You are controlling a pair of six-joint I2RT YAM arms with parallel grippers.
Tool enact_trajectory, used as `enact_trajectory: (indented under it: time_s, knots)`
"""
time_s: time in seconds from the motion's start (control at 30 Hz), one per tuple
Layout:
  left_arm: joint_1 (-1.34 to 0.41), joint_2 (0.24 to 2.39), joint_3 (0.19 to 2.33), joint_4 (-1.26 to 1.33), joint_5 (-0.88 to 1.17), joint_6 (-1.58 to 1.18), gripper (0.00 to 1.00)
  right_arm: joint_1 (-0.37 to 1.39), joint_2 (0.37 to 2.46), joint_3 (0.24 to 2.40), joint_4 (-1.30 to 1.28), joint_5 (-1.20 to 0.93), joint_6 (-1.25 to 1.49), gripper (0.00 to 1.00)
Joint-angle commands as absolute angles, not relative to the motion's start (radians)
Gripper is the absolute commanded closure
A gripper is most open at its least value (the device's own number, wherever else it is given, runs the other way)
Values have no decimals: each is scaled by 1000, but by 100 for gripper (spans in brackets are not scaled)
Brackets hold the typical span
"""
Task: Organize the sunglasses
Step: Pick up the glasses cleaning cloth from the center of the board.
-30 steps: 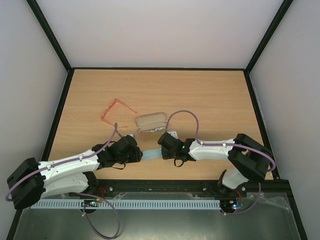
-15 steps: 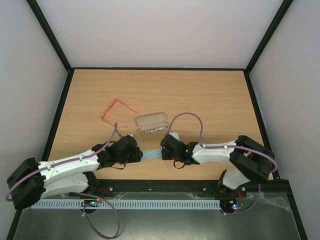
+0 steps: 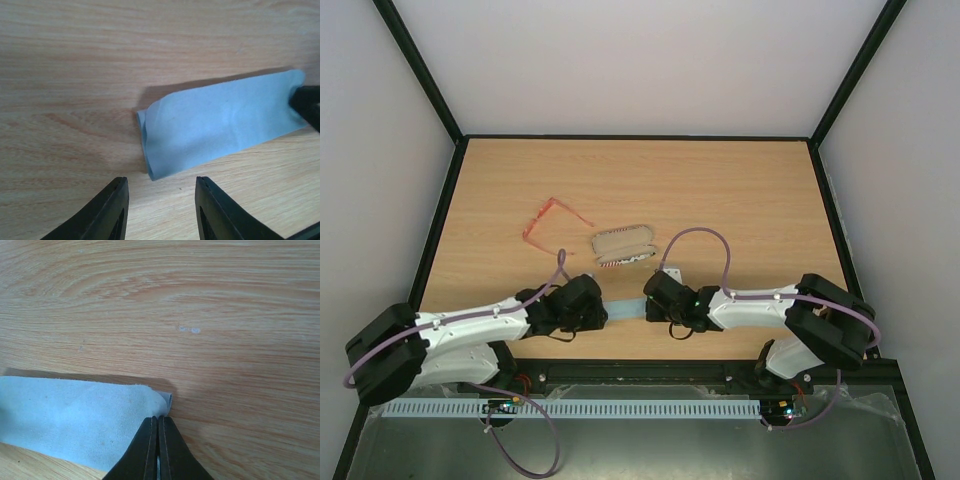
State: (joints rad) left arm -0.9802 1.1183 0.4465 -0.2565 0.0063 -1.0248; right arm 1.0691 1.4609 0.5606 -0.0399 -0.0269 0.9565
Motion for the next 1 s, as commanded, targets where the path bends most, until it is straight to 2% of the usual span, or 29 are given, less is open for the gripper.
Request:
enact_trajectory:
  time_s: [0.0, 0.63, 0.97]
  knots:
    - [-1002, 1181, 455, -262, -18, -1042, 63, 1077, 1467, 515, -132, -18, 976, 99]
    - [-1003, 1354, 543, -299, -87, -1011, 74, 1077, 1459, 500, -98, -35, 960, 99]
    - [-1007, 1390, 544, -283, -77, -1009, 88, 1077, 1463, 497, -86, -46, 957, 99]
